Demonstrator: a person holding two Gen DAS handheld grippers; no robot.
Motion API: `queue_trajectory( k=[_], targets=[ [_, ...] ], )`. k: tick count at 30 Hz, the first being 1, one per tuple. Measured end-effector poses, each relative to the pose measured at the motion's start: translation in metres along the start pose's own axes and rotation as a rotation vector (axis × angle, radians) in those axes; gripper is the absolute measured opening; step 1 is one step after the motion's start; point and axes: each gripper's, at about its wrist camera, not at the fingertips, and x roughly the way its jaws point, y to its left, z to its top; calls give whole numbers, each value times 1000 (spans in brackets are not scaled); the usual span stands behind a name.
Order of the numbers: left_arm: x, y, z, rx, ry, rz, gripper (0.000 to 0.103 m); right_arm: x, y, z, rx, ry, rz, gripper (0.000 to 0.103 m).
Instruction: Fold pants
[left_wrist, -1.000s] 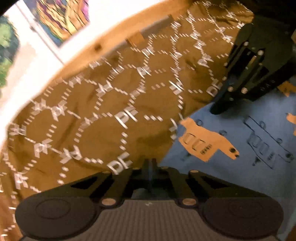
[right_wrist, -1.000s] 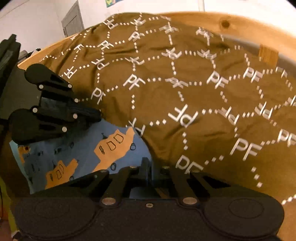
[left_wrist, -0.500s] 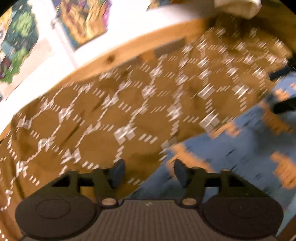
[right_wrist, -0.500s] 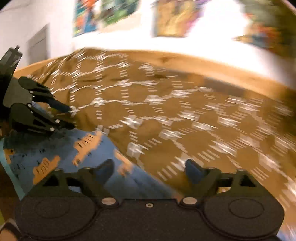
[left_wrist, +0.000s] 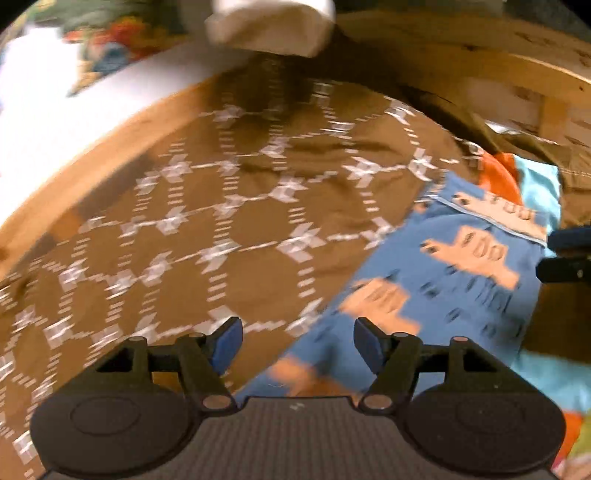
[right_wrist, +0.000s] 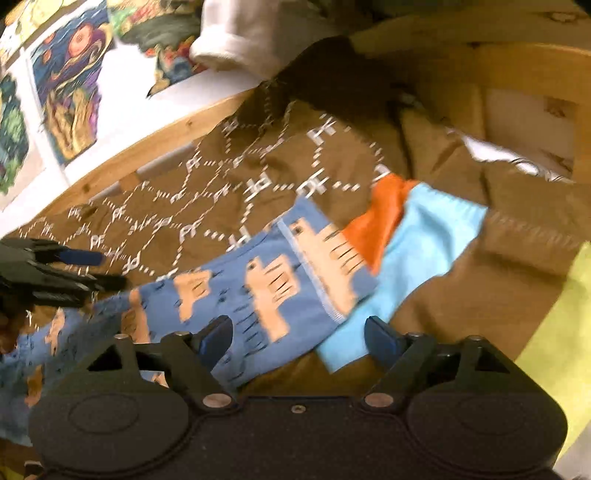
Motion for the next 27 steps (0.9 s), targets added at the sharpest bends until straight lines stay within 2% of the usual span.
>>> queue_trajectory(
  k=[3,5,8,11,12,13,14,16,18,22,27],
  targets=[
    [26,-22,10,51,4,-13,72,-1,-7,7,6,-16,1,78],
    [42,-33,12,95,20,7,72,4,-13,9,16,-11,23,78],
    [60,-40,9,126,51,49,77,8,-21,13,9,0,29,68],
    [64,-43,8,124,47,62,79,12,-29,17,25,3,24,54],
    [62,-42,9,119,50,58,79,14,-31,19,40,4,24,47],
    [59,-40,10,106,54,51,78,16,-32,19,59,1,28,34],
    [54,-37,15,79,59,43,77,16,-34,19,81,-2,39,29],
    [42,-23,26,-16,51,12,77,11,-35,18,99,-22,46,18],
    [30,-13,36,-115,43,-47,77,1,-24,16,24,-67,27,11],
    [16,-11,62,-201,43,-168,75,-4,7,9,-183,-106,-18,11],
    [16,-30,87,-276,87,-316,75,-3,24,2,-314,-121,-48,12]
  ],
)
